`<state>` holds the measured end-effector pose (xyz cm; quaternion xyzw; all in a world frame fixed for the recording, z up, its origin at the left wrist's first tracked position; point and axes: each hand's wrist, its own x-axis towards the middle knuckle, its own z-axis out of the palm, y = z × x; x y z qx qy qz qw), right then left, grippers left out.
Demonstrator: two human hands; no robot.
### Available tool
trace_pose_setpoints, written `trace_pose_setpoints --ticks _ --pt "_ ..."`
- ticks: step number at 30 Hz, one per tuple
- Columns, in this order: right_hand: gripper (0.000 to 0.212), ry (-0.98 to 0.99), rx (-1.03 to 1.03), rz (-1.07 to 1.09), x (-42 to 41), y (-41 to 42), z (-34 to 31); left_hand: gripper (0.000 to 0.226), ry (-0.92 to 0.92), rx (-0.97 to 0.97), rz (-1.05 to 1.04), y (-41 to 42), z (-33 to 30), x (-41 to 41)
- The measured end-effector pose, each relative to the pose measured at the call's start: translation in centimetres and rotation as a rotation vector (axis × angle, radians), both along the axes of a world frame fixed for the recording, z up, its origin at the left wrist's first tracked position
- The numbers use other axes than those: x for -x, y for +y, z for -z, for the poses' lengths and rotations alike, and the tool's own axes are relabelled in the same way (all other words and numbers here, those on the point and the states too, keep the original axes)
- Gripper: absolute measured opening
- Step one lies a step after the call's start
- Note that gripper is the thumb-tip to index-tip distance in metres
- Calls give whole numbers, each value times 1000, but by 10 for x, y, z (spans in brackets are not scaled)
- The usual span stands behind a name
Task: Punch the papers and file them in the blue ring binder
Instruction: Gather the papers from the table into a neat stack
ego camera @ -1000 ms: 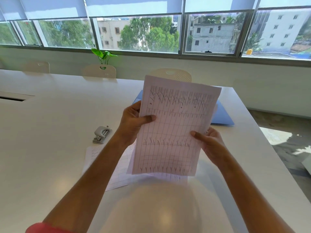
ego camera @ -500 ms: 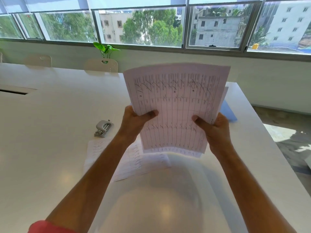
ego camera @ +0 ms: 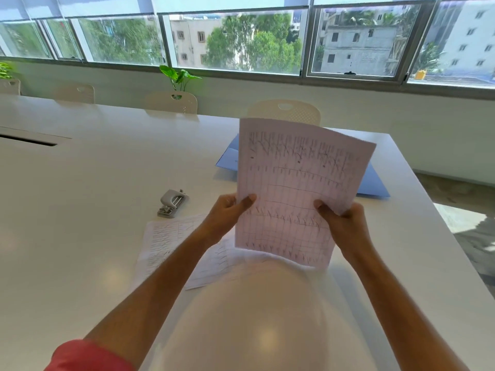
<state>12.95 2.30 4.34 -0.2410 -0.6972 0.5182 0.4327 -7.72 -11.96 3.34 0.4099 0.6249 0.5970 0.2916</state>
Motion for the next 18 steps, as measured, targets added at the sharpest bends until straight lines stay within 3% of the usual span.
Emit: trace_pose_setpoints --ticks 2,5,8,10,14,18 --pt "18 2 1 24 -2 3 0 57 120 68 -30 -3 10 12" --pt "20 2 0 51 -4 6 3 104 565 351 -157 -5 34 43" --pt "22 -4 -15 72 -5 7 5 95 829 684 -229 -9 56 68" --pt "23 0 -18 72 -5 6 5 97 905 773 -242 -11 68 75" --pt "24 0 -16 68 -5 4 6 107 1003 779 -322 -13 73 76" --pt "24 -15 -28 76 -3 3 5 104 1129 743 -366 -10 69 74"
